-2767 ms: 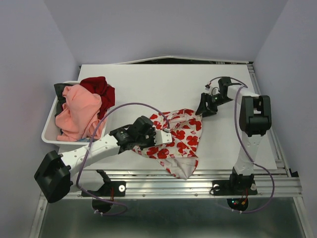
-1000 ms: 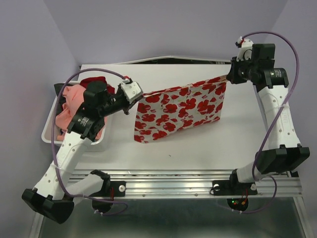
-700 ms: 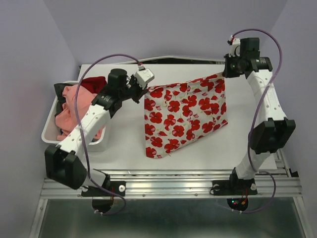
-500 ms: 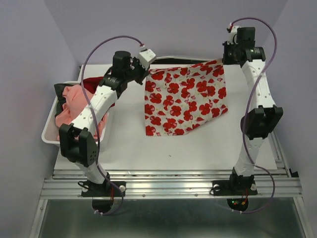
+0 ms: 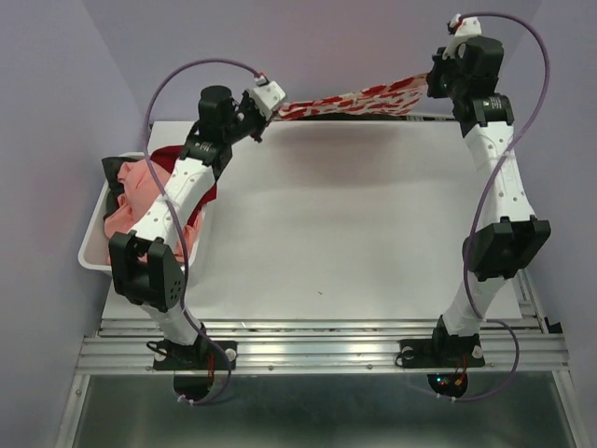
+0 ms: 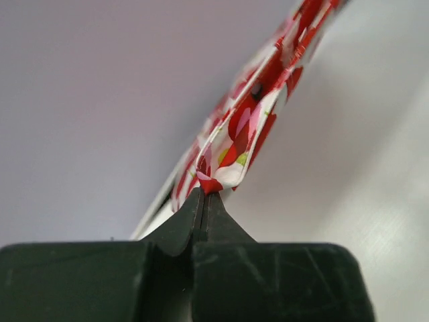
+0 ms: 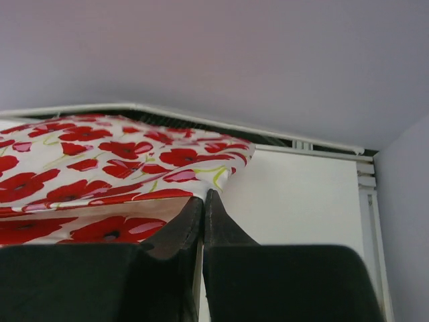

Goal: Fold and stack the skirts
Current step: Flatten the skirt out

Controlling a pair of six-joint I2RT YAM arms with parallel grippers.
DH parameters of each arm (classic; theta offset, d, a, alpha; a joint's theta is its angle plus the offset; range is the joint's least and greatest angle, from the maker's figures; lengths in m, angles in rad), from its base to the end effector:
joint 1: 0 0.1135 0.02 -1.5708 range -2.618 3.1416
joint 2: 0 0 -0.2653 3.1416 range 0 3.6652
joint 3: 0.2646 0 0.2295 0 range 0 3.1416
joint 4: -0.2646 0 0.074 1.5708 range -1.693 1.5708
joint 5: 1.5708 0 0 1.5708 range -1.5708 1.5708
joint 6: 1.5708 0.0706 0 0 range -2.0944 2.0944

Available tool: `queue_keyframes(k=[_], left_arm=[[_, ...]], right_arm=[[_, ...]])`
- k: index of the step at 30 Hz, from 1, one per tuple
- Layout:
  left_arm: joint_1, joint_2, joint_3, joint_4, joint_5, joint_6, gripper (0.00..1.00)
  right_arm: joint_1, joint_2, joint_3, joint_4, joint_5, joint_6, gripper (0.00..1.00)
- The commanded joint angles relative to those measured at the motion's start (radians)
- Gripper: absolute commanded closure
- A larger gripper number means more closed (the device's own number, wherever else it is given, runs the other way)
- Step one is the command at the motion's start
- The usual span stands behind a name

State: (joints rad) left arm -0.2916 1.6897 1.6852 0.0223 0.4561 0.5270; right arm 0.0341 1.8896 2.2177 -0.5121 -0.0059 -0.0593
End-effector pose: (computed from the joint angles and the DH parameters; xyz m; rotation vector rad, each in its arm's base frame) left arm 0.3843 -0.1478 0.4384 0.9316 1.2478 -0.1681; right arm 0.4354 0.0153 0.4672 -0.0862 1.7527 -0.0132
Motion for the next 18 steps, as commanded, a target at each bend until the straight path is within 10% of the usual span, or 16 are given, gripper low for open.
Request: queue_keyframes(k=[1, 9, 18], left_arm=[[0.046, -0.087, -0.304, 0.126, -0.008, 0.169, 1.00], [0.034, -0.176, -0.640, 0.012, 0.093, 0.382, 1.00], [-0.058, -0.300, -0.820, -0.205, 0.119, 0.545, 1.00]], right_arm=[[-0.034, 0.017, -0.252, 0.060, 0.017, -0.085, 0.99], [-0.025, -0.176, -0.901, 0.196, 0.070, -0.226, 0.99], [-0.025, -0.280, -1.098, 0.100, 0.051, -0.300, 0.99]])
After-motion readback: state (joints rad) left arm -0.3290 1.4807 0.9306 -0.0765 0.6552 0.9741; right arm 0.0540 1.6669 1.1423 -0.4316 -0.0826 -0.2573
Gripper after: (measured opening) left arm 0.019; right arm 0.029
